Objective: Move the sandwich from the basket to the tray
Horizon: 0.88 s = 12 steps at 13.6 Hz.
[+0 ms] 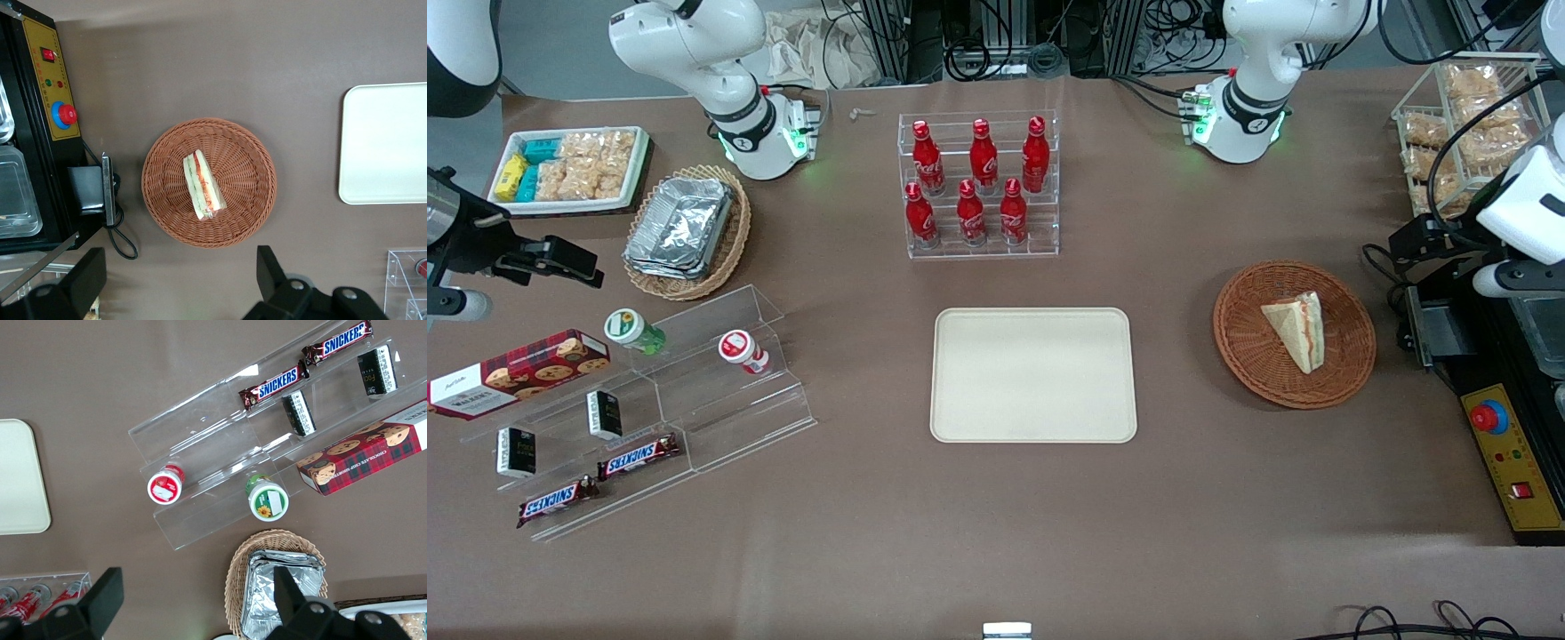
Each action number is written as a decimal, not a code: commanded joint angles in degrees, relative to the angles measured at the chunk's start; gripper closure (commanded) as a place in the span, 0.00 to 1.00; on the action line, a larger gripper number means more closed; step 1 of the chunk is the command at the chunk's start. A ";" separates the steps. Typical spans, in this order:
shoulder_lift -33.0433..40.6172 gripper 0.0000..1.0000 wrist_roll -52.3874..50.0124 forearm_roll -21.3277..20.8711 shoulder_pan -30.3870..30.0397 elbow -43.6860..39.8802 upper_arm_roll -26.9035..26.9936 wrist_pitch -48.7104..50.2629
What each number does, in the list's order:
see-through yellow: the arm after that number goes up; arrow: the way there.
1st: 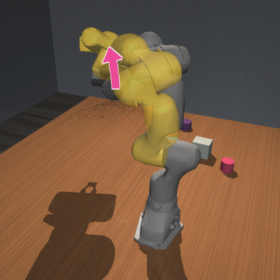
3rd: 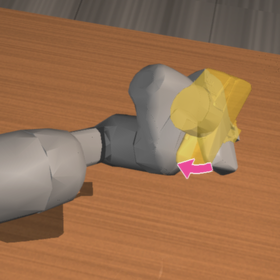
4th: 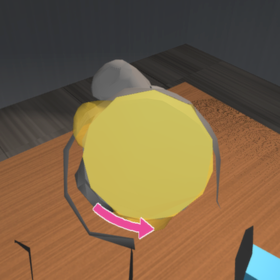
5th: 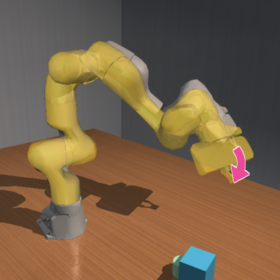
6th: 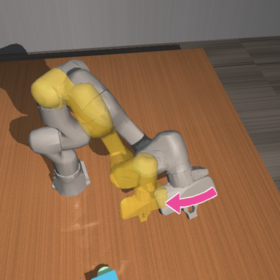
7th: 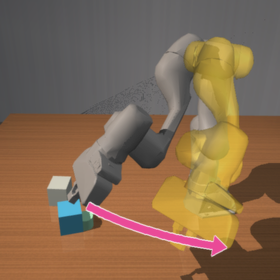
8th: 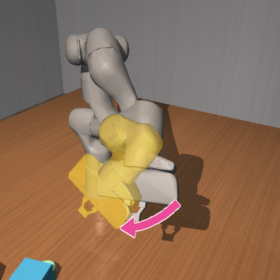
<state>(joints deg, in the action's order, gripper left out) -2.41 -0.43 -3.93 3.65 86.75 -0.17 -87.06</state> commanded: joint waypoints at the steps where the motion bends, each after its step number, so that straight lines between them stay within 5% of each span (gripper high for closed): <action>1: 0.13 0.00 -0.97 -0.20 0.39 -0.35 0.08 0.92; 7: 1.88 0.00 -4.05 -0.73 0.31 1.40 -0.18 2.76; 12: 7.41 0.00 -3.79 -1.08 -0.05 11.93 -0.09 -0.29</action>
<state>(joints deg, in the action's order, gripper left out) 1.04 -3.13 -4.07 3.59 92.18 -0.14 -84.75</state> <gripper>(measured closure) 0.000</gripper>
